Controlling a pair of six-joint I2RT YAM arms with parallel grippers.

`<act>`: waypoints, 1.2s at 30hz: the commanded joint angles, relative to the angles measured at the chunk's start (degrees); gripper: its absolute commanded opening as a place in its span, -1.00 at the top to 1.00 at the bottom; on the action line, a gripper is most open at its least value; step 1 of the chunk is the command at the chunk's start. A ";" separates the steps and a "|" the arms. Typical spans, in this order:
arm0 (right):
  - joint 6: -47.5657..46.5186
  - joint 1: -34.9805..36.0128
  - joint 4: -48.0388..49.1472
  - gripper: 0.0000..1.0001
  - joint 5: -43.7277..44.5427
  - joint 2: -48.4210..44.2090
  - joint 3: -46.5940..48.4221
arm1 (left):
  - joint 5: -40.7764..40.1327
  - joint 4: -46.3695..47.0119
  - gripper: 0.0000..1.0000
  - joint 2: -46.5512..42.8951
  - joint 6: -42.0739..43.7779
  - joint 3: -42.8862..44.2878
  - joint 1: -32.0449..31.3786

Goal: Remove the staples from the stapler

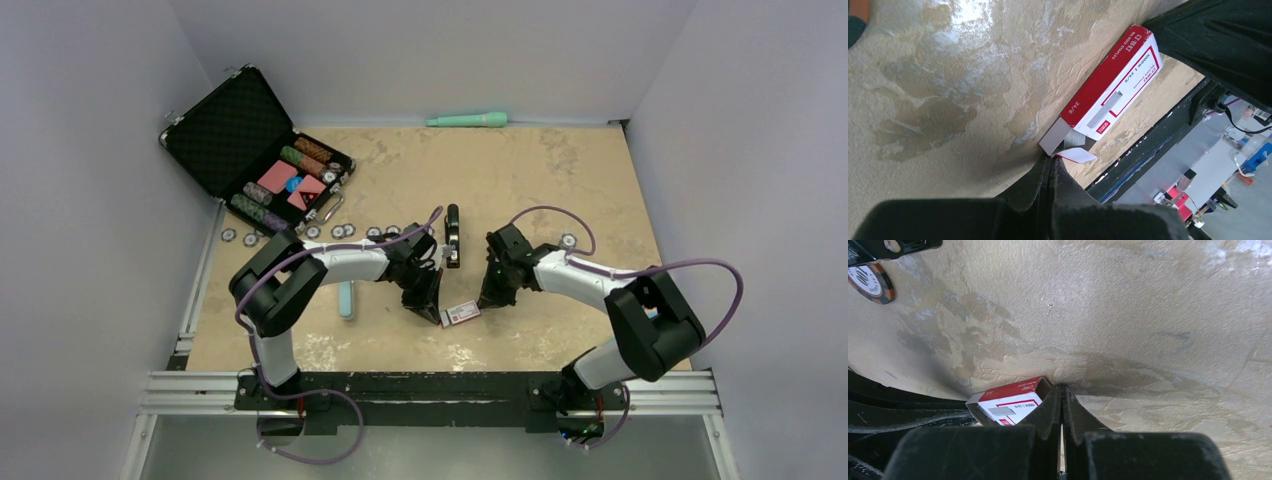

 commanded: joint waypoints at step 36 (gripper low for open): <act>-1.95 4.20 0.41 1.00 -2.50 7.06 1.95 | -3.66 -0.38 1.00 -1.33 1.78 -0.07 -0.23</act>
